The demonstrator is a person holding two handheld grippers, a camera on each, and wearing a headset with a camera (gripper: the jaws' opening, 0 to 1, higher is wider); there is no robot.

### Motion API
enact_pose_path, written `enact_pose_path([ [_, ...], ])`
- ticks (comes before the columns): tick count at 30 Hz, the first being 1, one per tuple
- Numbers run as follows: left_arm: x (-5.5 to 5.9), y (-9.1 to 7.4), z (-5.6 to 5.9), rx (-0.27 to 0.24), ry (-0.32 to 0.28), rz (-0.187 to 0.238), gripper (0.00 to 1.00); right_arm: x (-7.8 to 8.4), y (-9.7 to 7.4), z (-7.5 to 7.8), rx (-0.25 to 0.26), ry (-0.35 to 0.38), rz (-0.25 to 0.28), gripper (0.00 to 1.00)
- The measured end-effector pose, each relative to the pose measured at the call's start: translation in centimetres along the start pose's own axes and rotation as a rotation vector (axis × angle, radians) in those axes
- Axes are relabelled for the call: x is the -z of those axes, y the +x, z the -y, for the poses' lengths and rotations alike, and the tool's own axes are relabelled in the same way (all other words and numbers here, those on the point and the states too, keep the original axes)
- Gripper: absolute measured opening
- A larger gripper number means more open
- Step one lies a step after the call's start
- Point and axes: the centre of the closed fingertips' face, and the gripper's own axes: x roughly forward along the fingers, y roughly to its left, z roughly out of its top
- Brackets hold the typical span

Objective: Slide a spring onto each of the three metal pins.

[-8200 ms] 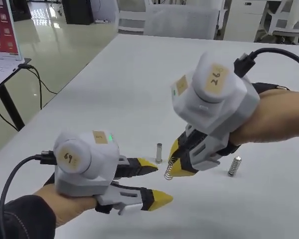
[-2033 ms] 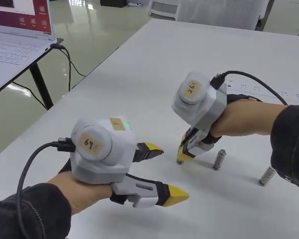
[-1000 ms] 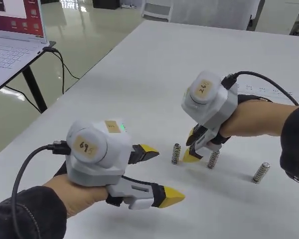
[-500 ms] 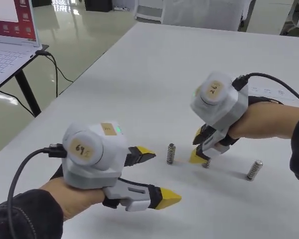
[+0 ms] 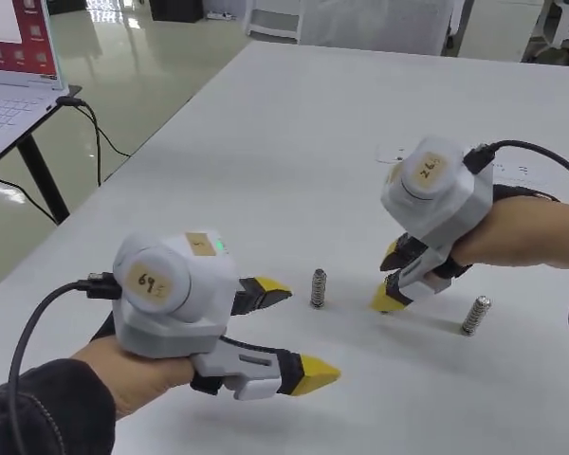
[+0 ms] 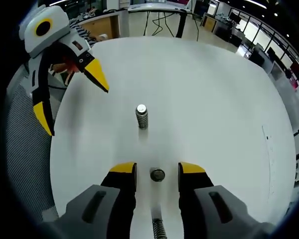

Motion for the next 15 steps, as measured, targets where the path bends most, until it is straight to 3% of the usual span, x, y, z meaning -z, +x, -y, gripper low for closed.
enact_pose_path([
  [15, 0.1, 0.1, 0.2, 0.006, 0.005, -0.005, 0.56, 2.0, -1.2, 0.2, 0.042, 0.069, 0.043, 0.36],
])
